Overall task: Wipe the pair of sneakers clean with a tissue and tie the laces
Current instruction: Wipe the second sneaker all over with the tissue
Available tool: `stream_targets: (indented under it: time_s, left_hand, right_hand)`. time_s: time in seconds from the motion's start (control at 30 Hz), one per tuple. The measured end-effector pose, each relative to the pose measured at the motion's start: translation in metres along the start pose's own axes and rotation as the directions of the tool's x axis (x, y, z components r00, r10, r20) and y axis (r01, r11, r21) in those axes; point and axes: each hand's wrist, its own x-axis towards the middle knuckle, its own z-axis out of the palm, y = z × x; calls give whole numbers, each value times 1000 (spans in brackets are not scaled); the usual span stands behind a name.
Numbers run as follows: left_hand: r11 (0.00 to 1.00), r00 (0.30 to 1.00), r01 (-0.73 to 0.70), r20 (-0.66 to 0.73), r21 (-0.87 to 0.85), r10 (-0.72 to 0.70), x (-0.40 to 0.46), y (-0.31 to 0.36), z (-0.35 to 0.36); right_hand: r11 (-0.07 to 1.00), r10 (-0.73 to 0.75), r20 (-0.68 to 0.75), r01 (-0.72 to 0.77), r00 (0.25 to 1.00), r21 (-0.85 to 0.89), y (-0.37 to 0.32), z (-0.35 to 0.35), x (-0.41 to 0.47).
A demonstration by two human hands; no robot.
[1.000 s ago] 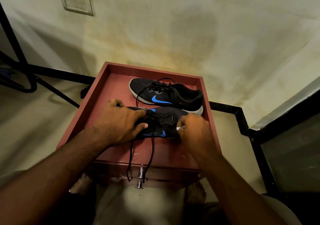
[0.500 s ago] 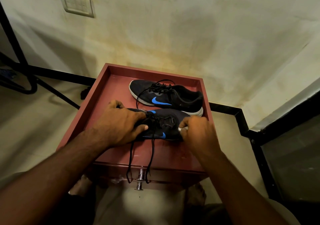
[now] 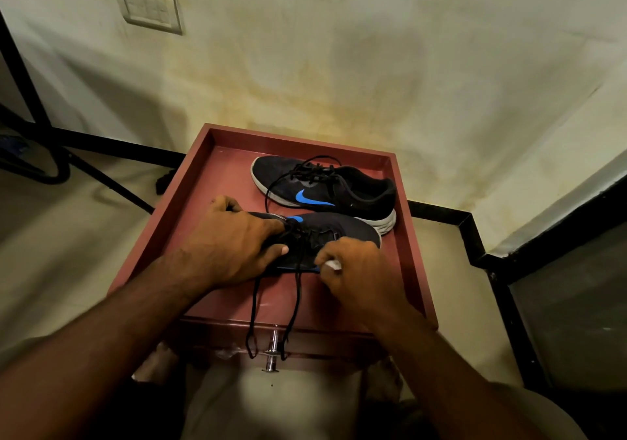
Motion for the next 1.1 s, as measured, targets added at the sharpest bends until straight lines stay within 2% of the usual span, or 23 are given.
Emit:
stream_targets:
  time_s: [0.03, 0.1, 0.2, 0.23, 0.3, 0.37, 0.43, 0.53, 0.6, 0.67, 0.73, 0.8, 0.87, 0.97, 1.0, 1.03, 1.1]
  left_hand:
    - [1000, 1000, 0, 0, 3, 0, 0, 0, 0]
    - [1000, 1000, 6, 2, 0, -6, 0, 0, 0]
    - [1000, 1000, 10, -11, -7, -10, 0, -2, 1]
    - [1000, 1000, 9, -11, -9, -9, 0, -2, 1]
    - [1000, 1000, 6, -12, -4, -6, 0, -1, 1]
    - [1000, 1000, 3, -16, 8, -3, 1, -1, 0]
    - [1000, 1000, -2, -13, 8, 2, 1, 0, 0]
    - [1000, 1000, -2, -18, -2, 2, 0, 0, -1]
    - [1000, 1000, 3, -24, -1, -3, -1, -1, 0]
    - [1000, 1000, 4, -25, 0, -4, -1, 0, 0]
    - [1000, 1000, 4, -27, 3, -4, 0, 0, 0]
    - [1000, 1000, 1, -27, 5, -1, 0, 0, -1]
    - [1000, 1000, -4, -23, 6, 4, 0, 0, 0]
    - [1000, 1000, -6, -12, 4, 6, 0, -2, 2]
    - [1000, 1000, -6, -8, 3, 6, 0, -2, 2]
    - [1000, 1000, -6, -4, 2, 6, 0, -1, 1]
    - [1000, 1000, -2, 4, -2, 2, 0, 1, -1]
  right_hand:
    - [999, -33, 22, 33, 999, -9, -2, 1, 1]
    - [997, 50, 63, -46, 997, -66, 6, 1, 7]
    - [966, 208, -112, -223, 972, -132, 28, -8, 15]
    - [964, 222, -112, -236, 969, -125, 30, -10, 16]
    - [983, 182, -53, -182, 982, -1, 23, -5, 9]
    - [993, 41, -18, -39, 999, 115, 9, 2, -1]
    - [994, -30, -4, 31, 1000, 108, 5, 5, -2]
    - [985, 166, 9, -165, 986, -51, 21, -1, 14]
    - [959, 245, -112, -257, 963, -117, 30, -5, 18]
    - [976, 204, -148, -212, 968, -42, 25, -1, 10]
    - [992, 72, -110, -60, 991, 111, 10, 5, 0]
    - [982, -41, -103, 59, 994, 181, 2, 10, -6]
    - [990, -7, -115, 23, 993, 136, 9, 9, 0]
    - [976, 185, -179, -202, 966, -82, 29, 2, 12]
    - [965, 220, -177, -241, 959, -106, 31, -1, 12]
    - [968, 227, -161, -241, 961, -71, 29, -2, 10]
    - [986, 150, -93, -142, 984, 88, 14, 1, 1]
